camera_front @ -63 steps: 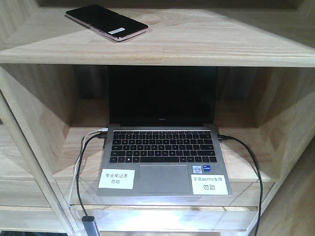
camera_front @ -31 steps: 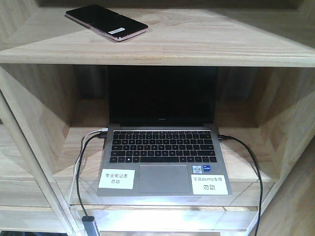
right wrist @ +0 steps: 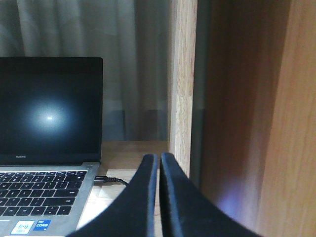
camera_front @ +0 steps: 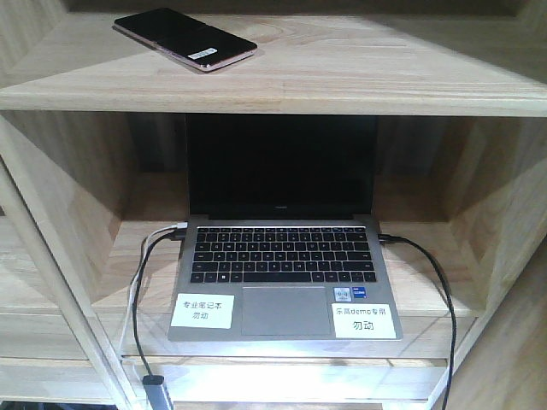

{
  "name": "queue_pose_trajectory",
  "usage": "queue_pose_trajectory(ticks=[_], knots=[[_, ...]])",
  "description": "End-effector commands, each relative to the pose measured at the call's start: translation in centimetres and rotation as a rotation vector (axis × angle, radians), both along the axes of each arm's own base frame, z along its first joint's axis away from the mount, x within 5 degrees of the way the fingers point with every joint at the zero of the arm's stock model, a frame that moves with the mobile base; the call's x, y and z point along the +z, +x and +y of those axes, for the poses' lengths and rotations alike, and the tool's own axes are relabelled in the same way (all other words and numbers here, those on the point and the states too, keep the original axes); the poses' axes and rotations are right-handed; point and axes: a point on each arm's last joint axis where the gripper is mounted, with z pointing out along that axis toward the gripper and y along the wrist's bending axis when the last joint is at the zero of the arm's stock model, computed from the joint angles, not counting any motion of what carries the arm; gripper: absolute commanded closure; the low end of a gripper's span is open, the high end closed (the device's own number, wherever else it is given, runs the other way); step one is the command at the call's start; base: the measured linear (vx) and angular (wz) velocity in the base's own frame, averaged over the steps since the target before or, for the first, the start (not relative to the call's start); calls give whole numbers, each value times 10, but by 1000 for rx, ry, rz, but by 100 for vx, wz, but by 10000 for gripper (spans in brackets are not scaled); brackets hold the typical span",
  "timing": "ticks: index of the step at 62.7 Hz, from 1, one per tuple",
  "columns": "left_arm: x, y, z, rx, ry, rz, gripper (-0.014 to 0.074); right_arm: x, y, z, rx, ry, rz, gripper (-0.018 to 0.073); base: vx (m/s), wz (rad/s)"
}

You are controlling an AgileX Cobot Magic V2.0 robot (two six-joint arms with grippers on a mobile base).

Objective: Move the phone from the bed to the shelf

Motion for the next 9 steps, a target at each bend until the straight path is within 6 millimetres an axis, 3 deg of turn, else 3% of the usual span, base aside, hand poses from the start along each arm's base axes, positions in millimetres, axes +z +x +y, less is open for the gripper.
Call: queue_pose_trajectory(ticks=[1,9], knots=[[15,-1,0,-2,-11,-108,595,7,-1,-1,-10,-19,-90,564,0,0],[15,-1,0,-2,-11,-108,595,7,-1,-1,-10,-19,-90,564,0,0]])
